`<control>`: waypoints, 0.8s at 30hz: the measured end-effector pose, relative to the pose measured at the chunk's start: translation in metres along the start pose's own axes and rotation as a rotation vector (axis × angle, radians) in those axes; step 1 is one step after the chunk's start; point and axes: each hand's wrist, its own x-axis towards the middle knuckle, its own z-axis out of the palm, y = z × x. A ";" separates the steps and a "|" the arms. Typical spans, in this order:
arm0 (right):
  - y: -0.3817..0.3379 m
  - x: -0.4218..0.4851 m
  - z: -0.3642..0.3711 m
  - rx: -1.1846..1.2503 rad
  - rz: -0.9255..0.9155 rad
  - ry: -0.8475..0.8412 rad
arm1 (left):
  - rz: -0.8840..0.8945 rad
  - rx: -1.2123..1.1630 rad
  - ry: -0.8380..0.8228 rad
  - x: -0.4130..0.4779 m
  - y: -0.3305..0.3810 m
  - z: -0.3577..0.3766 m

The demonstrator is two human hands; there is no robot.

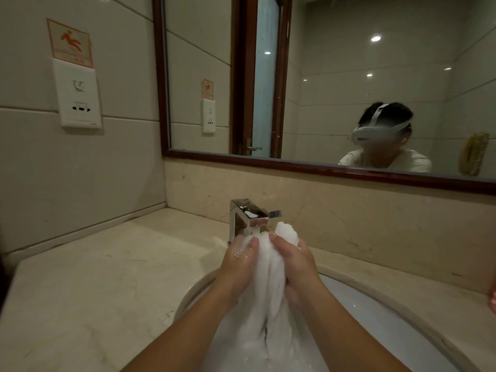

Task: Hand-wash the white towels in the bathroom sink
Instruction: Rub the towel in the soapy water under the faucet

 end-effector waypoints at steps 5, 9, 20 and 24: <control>0.010 0.015 -0.005 0.048 0.109 0.078 | 0.057 0.031 -0.103 -0.001 -0.004 -0.003; 0.005 0.002 0.001 0.022 0.115 -0.095 | -0.005 0.085 -0.089 0.001 -0.003 -0.003; 0.020 0.003 0.014 -0.303 -0.091 0.055 | -0.064 0.098 0.317 0.021 0.008 -0.015; 0.023 0.005 0.012 -0.165 0.002 0.046 | -0.035 0.074 0.325 0.019 0.001 -0.024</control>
